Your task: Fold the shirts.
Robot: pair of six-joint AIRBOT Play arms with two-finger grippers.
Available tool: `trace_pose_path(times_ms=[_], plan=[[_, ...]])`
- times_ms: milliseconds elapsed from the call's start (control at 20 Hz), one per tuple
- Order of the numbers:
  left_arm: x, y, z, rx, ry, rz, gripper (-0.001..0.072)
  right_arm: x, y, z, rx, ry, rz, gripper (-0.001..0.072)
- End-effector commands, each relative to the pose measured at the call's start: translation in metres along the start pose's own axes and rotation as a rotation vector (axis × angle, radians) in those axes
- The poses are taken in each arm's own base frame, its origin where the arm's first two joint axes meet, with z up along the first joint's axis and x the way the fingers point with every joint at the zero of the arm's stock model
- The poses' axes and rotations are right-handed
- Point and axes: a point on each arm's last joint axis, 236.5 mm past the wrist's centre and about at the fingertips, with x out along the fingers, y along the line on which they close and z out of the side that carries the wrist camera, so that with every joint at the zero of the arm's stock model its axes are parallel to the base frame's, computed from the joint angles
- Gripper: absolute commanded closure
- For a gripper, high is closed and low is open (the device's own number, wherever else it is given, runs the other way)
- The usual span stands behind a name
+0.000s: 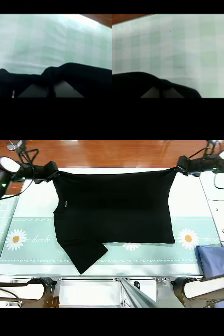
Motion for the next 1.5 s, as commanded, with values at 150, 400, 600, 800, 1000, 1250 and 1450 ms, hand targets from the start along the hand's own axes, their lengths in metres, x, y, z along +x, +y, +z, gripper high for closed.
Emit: trace_pose_path(times_ms=[150,400,600,800,1000,1250,1450], plan=[[0.020,0.004,-0.032,0.005,0.166,-0.025,0.0676,0.051,-0.006,-0.018,0.079,0.158,0.079,0.0693],[-0.024,0.056,-0.105,0.243,0.547,0.156,0.0677,0.011,-0.040,-0.084,0.018,0.461,0.030,0.0692],[-0.018,0.080,-0.157,0.196,0.712,0.180,0.0676,0.021,-0.077,-0.131,0.072,0.589,-0.079,0.0693],[-0.009,0.081,-0.178,0.155,0.773,0.161,0.0595,0.034,-0.083,-0.158,0.122,0.625,-0.071,0.0500],[-0.029,0.077,-0.177,0.130,0.813,0.157,0.0005,0.011,-0.069,-0.147,0.143,0.609,-0.004,0.0091],[-0.096,0.112,-0.200,0.012,0.786,0.208,0.0006,-0.069,-0.138,-0.176,0.246,0.527,-0.206,0.0091],[-0.113,0.115,-0.245,-0.254,0.558,0.099,0.0006,-0.092,-0.128,-0.218,0.371,0.289,-0.101,0.0091]])
